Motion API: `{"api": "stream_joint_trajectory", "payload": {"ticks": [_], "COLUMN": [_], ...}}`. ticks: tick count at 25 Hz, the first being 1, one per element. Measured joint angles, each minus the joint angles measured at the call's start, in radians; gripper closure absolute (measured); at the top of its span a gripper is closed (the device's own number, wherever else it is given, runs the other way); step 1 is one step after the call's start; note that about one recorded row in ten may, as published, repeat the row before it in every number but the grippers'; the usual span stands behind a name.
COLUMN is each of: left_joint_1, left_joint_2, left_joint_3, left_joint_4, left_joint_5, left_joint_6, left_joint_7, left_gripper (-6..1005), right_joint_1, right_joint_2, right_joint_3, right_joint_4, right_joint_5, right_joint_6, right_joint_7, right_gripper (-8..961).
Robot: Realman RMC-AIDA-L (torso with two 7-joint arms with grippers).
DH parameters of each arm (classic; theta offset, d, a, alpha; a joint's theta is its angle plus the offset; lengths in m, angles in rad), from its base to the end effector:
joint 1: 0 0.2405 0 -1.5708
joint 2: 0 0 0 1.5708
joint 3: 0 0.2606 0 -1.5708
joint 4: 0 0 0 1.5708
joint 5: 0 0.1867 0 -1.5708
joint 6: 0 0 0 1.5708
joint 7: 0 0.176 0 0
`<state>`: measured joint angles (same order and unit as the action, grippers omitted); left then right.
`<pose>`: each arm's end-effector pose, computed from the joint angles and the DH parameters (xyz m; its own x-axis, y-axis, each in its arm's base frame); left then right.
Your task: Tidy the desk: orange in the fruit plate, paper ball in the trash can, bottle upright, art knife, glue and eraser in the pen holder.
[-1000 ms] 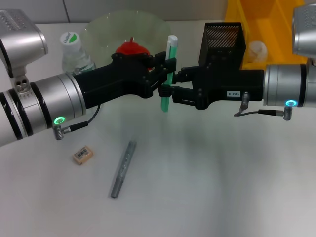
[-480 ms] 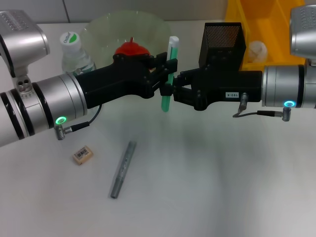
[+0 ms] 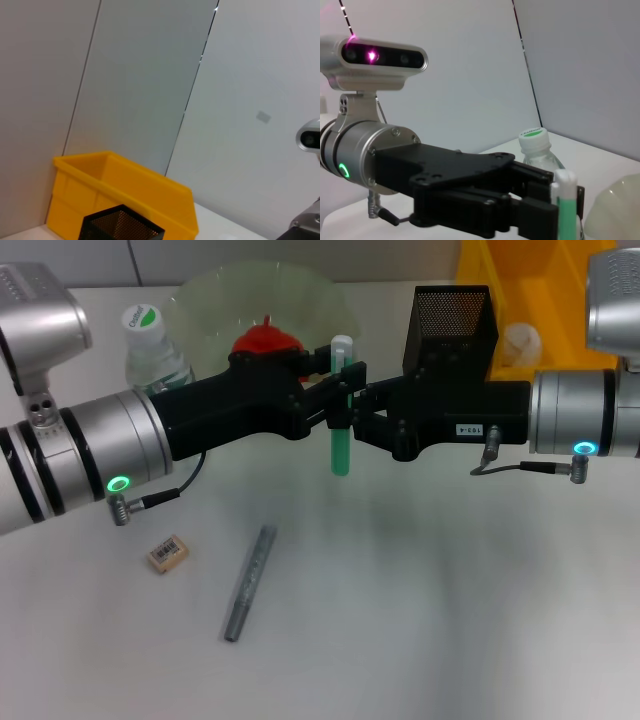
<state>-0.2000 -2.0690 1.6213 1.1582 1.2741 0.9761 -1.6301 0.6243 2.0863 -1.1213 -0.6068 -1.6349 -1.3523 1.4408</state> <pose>-0.1636 0.3097 -0.0547 0.6743 0.3119 0.6693 0.5474 -0.8195 -0.1695 0.1714 0.3476 -0.0714 0.7879 -0.3020 -0.5366 -0.3942 -0.9168 -0.0629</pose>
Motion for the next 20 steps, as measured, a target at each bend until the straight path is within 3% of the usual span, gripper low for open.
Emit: {"api": "stream_joint_trajectory", "payload": {"ticks": [4,12,14,15,16,17,19,20], "left_joint_1": [-0.002,-0.002,-0.002,0.008,0.008,0.017,0.017,0.031], "left_joint_2": [0.0,0.0,0.0,0.003,0.003,0.004,0.004,0.005], "left_joint_3": [-0.026,-0.054,-0.054,-0.138,-0.138,-0.199,-0.199,-0.265], "left_joint_4": [-0.008,-0.012,-0.012,-0.022,-0.022,-0.037,-0.037,-0.062], "left_joint_5": [-0.003,-0.015,-0.015,-0.016,-0.016,-0.011,-0.011,-0.007], "left_joint_6": [0.032,0.055,0.055,0.111,0.111,0.152,0.152,0.199], "left_joint_7": [0.0,-0.004,-0.004,0.001,0.001,0.006,0.006,0.023], "left_gripper": [763,325,285,264,244,224,183,163], "right_joint_1": [0.0,-0.004,-0.006,-0.014,-0.014,-0.02,-0.037,-0.052], "right_joint_2": [0.0,-0.001,-0.002,-0.003,-0.003,-0.004,-0.006,-0.007], "right_joint_3": [0.0,0.009,0.011,0.014,0.014,0.015,0.015,0.022], "right_joint_4": [0.001,-0.003,-0.007,-0.026,-0.026,-0.041,-0.082,-0.128], "right_joint_5": [0.0,0.0,0.0,0.0,0.0,0.0,0.0,0.0], "right_joint_6": [0.004,0.011,0.011,0.011,0.011,0.01,0.009,0.013], "right_joint_7": [0.0,0.0,0.0,0.001,0.001,0.005,0.019,0.031], "right_gripper": [844,868,869,869,869,869,869,870]}}
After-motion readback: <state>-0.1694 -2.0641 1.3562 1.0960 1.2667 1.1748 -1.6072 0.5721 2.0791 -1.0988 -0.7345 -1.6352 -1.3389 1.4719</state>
